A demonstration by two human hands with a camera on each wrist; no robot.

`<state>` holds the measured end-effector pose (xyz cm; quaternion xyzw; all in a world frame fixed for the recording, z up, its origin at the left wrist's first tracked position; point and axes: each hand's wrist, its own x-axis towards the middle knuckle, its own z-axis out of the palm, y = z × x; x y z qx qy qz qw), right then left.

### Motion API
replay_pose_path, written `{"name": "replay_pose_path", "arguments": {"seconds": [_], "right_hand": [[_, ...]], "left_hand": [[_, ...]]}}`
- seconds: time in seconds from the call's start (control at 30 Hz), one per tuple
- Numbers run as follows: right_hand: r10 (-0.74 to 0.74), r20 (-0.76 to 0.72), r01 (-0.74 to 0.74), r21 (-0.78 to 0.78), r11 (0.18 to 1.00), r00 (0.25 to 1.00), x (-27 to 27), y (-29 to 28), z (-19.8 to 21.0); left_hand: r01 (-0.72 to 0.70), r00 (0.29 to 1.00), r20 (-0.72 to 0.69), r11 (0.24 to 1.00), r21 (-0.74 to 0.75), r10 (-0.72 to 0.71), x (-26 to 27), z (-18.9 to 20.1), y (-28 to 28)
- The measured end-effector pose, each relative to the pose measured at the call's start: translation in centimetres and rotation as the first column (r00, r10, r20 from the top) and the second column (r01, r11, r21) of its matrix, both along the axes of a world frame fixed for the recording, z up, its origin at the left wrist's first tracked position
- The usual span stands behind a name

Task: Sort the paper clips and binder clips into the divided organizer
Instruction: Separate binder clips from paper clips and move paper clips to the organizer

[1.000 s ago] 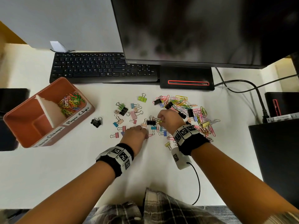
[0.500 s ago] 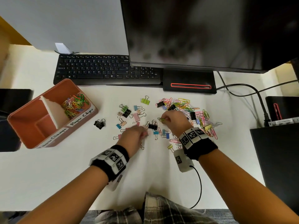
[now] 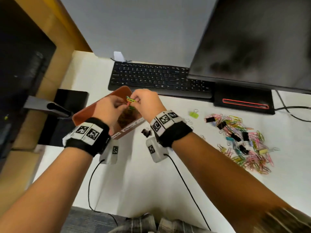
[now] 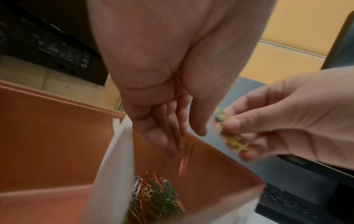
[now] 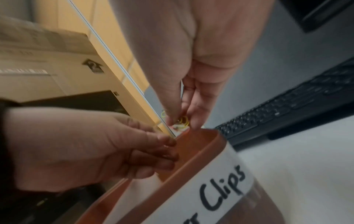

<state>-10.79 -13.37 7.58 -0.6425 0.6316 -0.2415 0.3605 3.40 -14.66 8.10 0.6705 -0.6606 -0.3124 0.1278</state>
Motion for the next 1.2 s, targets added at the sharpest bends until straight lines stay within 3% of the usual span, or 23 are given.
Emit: {"name": "replay_pose_path", "arguments": {"seconds": [0.1,0.17,0.27,0.4,0.5,0.63,0.77,0.9,1.07,1.2], "right_hand": [[-0.011,0.05,0.01,0.034,0.999,0.999,1.0,-0.3,-0.2],[-0.044,0.082,0.048,-0.049,0.998,0.996,-0.3,1.2,-0.1],[-0.079,-0.015,0.078,-0.096,0.992,0.997,-4.6,5.2,-1.3],[-0.24,-0.176,0.26,0.096,0.961,0.955,-12.1,12.4,-4.4],[-0.357,-0.173,0.391,0.246,0.887,0.918,-15.8,16.5,-5.7],[-0.35,-0.196,0.394,0.283,0.874,0.916,-17.7,18.6,-7.4],[-0.305,-0.236,0.362,0.258,0.896,0.923,-18.9,18.9,-8.5],[-0.271,-0.29,0.343,0.233,0.91,0.918,-20.3,19.1,-8.9],[-0.239,-0.358,0.308,0.148,0.94,0.902,-21.0,19.1,-8.8],[-0.128,-0.339,0.207,0.208,0.956,0.932,-19.8,17.8,-8.9]], "left_hand": [[0.011,0.999,0.048,0.998,-0.065,-0.008,1.0,0.4,-0.4],[0.031,0.998,-0.043,0.992,-0.12,-0.037,1.2,1.0,0.5],[0.136,0.979,-0.133,0.98,-0.145,-0.155,-0.4,1.1,3.0],[0.351,0.903,-0.23,0.932,-0.09,-0.362,-5.2,-1.6,6.2],[0.452,0.855,-0.292,0.892,0.017,-0.428,-9.9,-3.7,8.6],[0.571,0.811,-0.223,0.816,0.094,-0.541,-15.5,-5.7,10.4],[0.641,0.766,-0.039,0.757,0.13,-0.642,-19.3,-7.4,11.0],[0.626,0.773,0.04,0.771,0.116,-0.634,-21.0,-8.6,11.1],[0.518,0.855,-0.067,0.851,0.084,-0.514,-19.8,-9.0,10.5],[0.372,0.927,-0.083,0.926,0.069,-0.367,-17.4,-8.6,9.9]]}}
